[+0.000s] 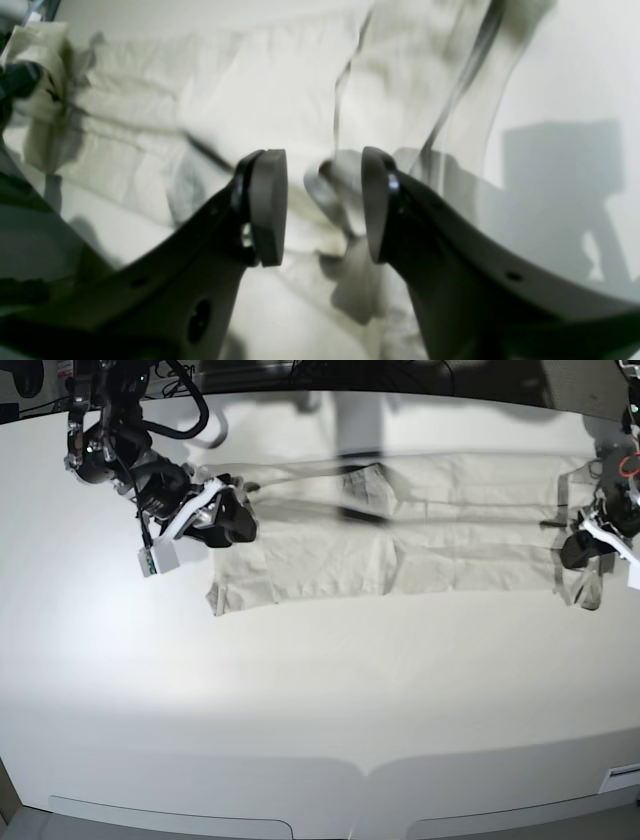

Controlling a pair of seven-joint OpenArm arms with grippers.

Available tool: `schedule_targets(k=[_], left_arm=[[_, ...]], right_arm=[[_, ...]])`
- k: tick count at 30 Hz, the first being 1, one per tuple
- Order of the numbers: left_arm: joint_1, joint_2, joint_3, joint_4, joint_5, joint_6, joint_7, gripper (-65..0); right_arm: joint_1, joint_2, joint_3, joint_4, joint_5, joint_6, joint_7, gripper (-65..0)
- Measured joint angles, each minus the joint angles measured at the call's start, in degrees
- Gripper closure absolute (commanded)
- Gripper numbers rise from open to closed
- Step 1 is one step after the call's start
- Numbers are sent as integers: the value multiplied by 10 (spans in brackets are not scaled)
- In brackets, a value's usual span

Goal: Fold the T-shirt properly
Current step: 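Grasp the strip's ends with both grippers and push them toward the middle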

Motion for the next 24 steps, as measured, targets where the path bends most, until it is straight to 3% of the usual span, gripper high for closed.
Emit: schedule_targets(k=[7,10,15,24], left_arm=[[37,115,-3,54,10,6,-17,0],[37,143,12,57,15,6,-24,0],[37,169,85,57,54,7,-32,0],[36,168,154,57,60,7,-74,0]], right_arm=[[24,0,2,0,-6,0,-7,-248],[31,1,2,0,-6,0,-10,-248],[31,1,2,0,-5,0,-11,-248],[31,1,2,0,-6,0,-11,-248]])
